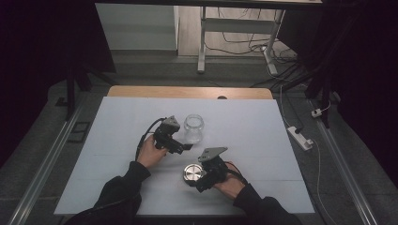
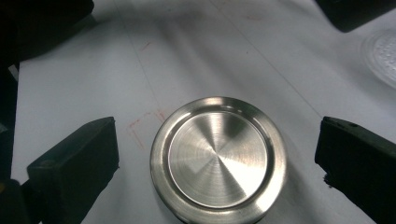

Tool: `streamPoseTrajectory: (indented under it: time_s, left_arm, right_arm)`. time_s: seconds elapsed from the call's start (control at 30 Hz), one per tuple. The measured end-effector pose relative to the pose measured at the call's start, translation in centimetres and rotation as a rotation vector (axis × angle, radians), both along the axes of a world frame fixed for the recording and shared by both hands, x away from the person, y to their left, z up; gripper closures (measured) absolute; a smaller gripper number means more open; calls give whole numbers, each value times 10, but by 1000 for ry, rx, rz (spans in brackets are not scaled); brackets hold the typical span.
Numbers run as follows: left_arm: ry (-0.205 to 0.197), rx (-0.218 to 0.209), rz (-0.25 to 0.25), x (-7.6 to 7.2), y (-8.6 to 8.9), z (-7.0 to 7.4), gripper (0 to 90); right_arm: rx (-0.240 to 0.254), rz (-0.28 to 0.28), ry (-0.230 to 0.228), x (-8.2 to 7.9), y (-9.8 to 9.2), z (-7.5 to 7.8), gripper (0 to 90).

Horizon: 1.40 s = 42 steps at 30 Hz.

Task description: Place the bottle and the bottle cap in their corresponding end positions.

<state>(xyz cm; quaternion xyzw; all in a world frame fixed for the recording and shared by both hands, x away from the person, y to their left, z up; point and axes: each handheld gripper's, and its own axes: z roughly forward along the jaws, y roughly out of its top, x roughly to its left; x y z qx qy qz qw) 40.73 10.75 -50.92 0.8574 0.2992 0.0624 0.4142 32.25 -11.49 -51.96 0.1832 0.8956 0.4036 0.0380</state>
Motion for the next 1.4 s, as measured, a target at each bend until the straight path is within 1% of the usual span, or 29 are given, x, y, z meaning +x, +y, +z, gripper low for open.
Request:
streamPoseTrajectory:
  time_s: [0.13,0.2,0.27,0.33,0.47,0.5,0.57,0.7,0.77,0.83,0.9,0.97,1.1,1.23,1.3,1.4]
  left_arm:
    - [9,-25,-7,-7,4,1,0]
    - [6,-23,-15,-10,5,1,0]
    - [-6,-25,-15,-14,6,2,0]
    - [-15,-23,-26,-18,6,3,0]
    - [-25,-14,-36,-27,7,6,0]
    - [-26,-17,-40,-29,7,6,0]
    - [-15,-27,-40,-34,8,7,0]
    - [-5,-25,-42,-45,11,9,0]
    - [-9,-30,-36,-51,14,10,0]
    - [-1,-26,-35,-56,16,12,0]
    - [-12,-20,-31,-62,19,12,0]
    - [-4,-21,-29,-67,22,13,0]
    - [11,-45,-19,-77,30,13,0]
    - [13,-55,-12,-86,39,13,0]
    - [10,-58,-1,-91,43,14,0]
    - [5,-54,7,-98,47,14,0]
  right_arm:
    - [16,-10,-3,-1,-4,3,0]
    - [25,-15,-1,-2,-7,5,0]
    - [29,-18,-2,-1,-9,7,0]
    - [39,-25,3,-2,-10,9,0]
    - [60,-30,1,-4,-12,13,0]
    - [61,-29,0,-4,-13,14,0]
    - [54,-28,-10,-5,-14,15,0]
    - [49,-34,-4,-6,-16,16,0]
    - [43,-38,-2,-6,-17,16,0]
    - [36,-41,-10,-7,-18,16,0]
    - [31,-47,-13,-8,-18,17,0]
    - [32,-47,-12,-9,-19,18,0]
    - [35,-50,-22,-11,-22,20,0]
    - [41,-66,-28,-11,-27,22,0]
    - [42,-76,-28,-11,-30,22,0]
    - [42,-83,-29,-12,-33,23,0]
